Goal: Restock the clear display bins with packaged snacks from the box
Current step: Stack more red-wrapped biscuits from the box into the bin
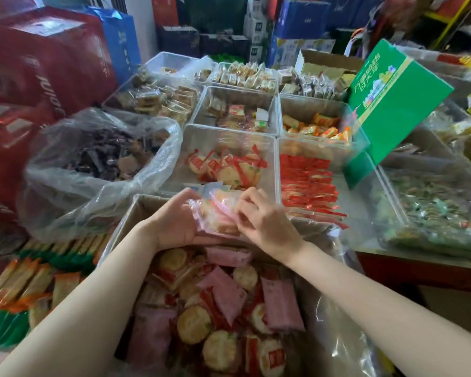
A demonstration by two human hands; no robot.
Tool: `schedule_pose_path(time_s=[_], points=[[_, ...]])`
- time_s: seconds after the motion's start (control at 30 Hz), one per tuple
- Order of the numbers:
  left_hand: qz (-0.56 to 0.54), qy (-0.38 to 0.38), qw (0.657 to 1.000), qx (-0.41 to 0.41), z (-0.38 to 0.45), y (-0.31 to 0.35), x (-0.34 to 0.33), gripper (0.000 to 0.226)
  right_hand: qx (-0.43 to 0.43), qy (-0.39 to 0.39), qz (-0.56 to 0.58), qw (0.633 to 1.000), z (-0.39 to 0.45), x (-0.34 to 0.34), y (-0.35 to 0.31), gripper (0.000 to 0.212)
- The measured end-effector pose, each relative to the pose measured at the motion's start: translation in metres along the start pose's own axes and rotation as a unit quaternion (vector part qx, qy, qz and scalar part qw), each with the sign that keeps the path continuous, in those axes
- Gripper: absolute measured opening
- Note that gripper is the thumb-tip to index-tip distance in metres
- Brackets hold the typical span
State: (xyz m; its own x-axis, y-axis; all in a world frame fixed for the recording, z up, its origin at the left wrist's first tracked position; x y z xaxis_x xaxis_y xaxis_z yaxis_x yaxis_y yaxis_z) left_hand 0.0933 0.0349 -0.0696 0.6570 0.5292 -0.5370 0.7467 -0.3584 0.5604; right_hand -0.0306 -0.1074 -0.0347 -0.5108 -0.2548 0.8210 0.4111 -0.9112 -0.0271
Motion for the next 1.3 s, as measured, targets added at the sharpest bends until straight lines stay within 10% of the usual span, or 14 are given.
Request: schedule_pose_path(time_s=[0.1, 0.2, 0.4, 0.53, 0.93, 1.07, 1.3], points=[[0.054, -0.005, 0.997, 0.053, 0.007, -0.018, 0.006, 0.073, 0.092, -0.023, 0.002, 0.995, -0.015, -0.018, -0.010, 0.018], [0.081, 0.064, 0.992, 0.073, 0.022, -0.041, 0.013, 0.050, 0.135, -0.099, 0.086, 0.982, -0.026, -0.033, -0.025, 0.017], [0.273, 0.196, 0.929, 0.153, 0.026, -0.069, 0.042, 0.056, -0.191, -0.195, 0.147, 0.951, -0.058, -0.046, 0.005, 0.021], [0.258, 0.226, 0.926, 0.155, 0.031, -0.079, 0.053, 0.019, -0.261, -0.596, 0.111, 0.751, -0.126, -0.102, 0.004, 0.045], [0.363, 0.221, 0.889, 0.170, 0.031, -0.046, 0.007, 0.021, -0.397, -0.533, 0.078, 0.743, -0.168, -0.109, 0.012, 0.047], [0.391, 0.223, 0.881, 0.146, 0.032, -0.040, -0.011, 0.042, -0.384, -0.470, 0.029, 0.794, -0.170, -0.117, 0.016, 0.041], [0.421, 0.355, 0.825, 0.126, 0.012, -0.032, -0.066, 0.032, -0.365, -0.477, 0.251, 0.759, -0.107, -0.046, 0.027, 0.023]])
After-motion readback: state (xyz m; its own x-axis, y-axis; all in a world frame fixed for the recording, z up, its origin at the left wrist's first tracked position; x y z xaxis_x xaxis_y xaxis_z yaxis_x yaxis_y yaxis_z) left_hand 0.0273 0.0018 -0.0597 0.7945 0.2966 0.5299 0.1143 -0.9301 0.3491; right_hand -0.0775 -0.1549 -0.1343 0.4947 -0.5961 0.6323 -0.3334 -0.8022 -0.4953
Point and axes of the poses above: each hand's wrist, its own z-axis towards the middle knuckle, its own x-axis out of the back of the hand, y = z × x, the point moved 2 cm from there along z, towards the middle knuckle, and after that the axes turned 13 degrees about x, right-handed, at the moved point
